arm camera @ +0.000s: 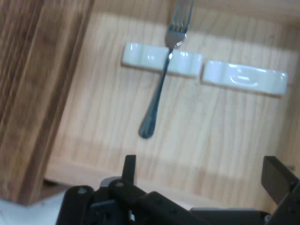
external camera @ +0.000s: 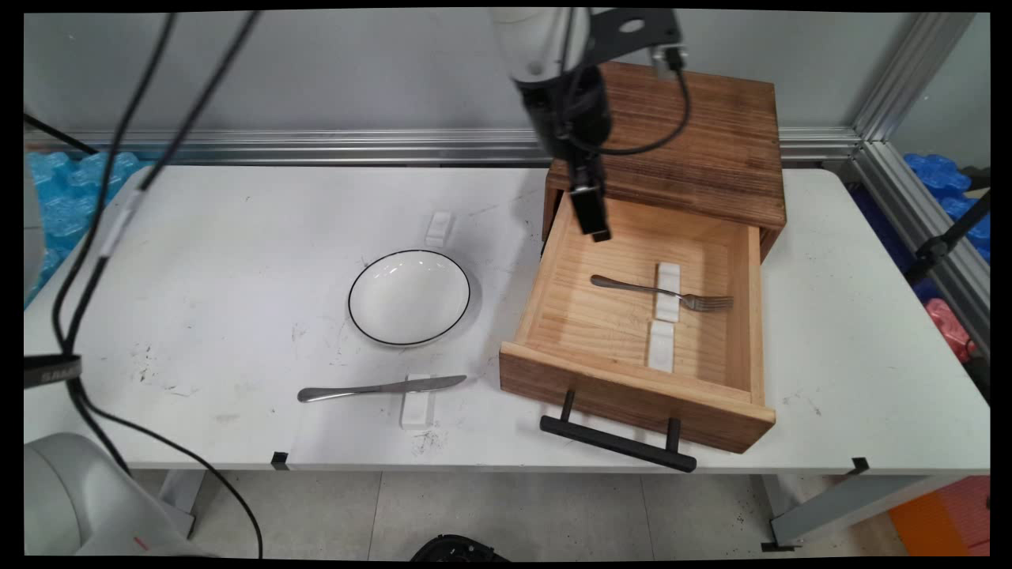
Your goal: Pick up the knife from the right of the white plate
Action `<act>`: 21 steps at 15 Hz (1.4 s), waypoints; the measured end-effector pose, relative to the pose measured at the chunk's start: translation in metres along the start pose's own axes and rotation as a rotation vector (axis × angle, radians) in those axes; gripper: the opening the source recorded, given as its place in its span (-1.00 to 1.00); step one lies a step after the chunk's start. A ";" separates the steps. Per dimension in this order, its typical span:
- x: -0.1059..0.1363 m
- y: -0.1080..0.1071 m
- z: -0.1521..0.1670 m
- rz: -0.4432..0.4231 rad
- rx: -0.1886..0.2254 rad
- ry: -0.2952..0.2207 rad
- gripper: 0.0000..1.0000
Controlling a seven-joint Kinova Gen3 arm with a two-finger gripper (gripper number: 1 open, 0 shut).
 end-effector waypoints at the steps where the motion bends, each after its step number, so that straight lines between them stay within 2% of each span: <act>1: -0.012 0.005 -0.008 -0.013 -0.005 0.005 1.00; 6: -0.059 0.021 -0.030 -0.045 -0.016 0.010 1.00; 10: -0.107 0.034 -0.042 -0.065 -0.020 -0.004 1.00; 21: -0.202 0.071 -0.041 -0.067 -0.059 -0.053 1.00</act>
